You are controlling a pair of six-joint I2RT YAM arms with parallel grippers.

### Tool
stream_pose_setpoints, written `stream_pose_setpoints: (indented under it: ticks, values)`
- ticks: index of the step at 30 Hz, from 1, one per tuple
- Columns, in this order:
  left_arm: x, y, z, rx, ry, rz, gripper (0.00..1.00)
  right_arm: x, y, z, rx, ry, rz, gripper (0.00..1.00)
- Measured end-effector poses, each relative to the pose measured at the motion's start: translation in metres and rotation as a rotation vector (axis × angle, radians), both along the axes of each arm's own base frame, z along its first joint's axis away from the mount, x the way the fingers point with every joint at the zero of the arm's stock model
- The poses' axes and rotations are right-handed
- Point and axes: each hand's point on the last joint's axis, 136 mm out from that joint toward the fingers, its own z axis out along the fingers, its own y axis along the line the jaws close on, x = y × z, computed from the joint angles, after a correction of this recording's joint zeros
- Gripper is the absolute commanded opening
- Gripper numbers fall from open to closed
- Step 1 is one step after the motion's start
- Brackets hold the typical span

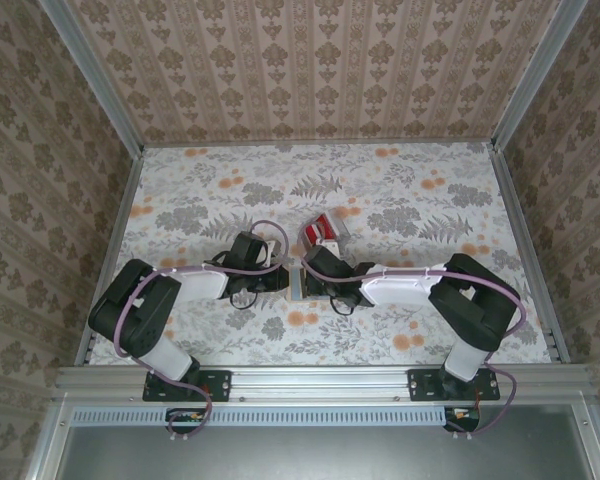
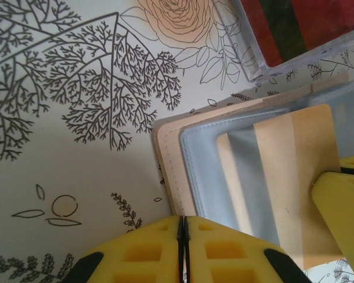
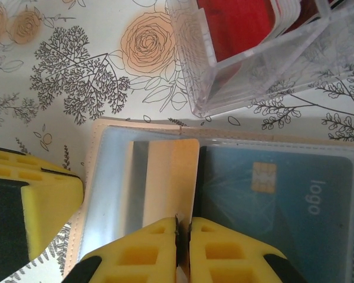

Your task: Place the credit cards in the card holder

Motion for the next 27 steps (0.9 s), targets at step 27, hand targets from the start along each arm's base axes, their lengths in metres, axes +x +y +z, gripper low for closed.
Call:
stream_pose_setpoints:
  ticks: [27]
  values:
    - [0.001,-0.001,0.000,0.004,0.008,0.006,0.01,-0.001,0.012,-0.006,-0.173,-0.019,0.050,0.25]
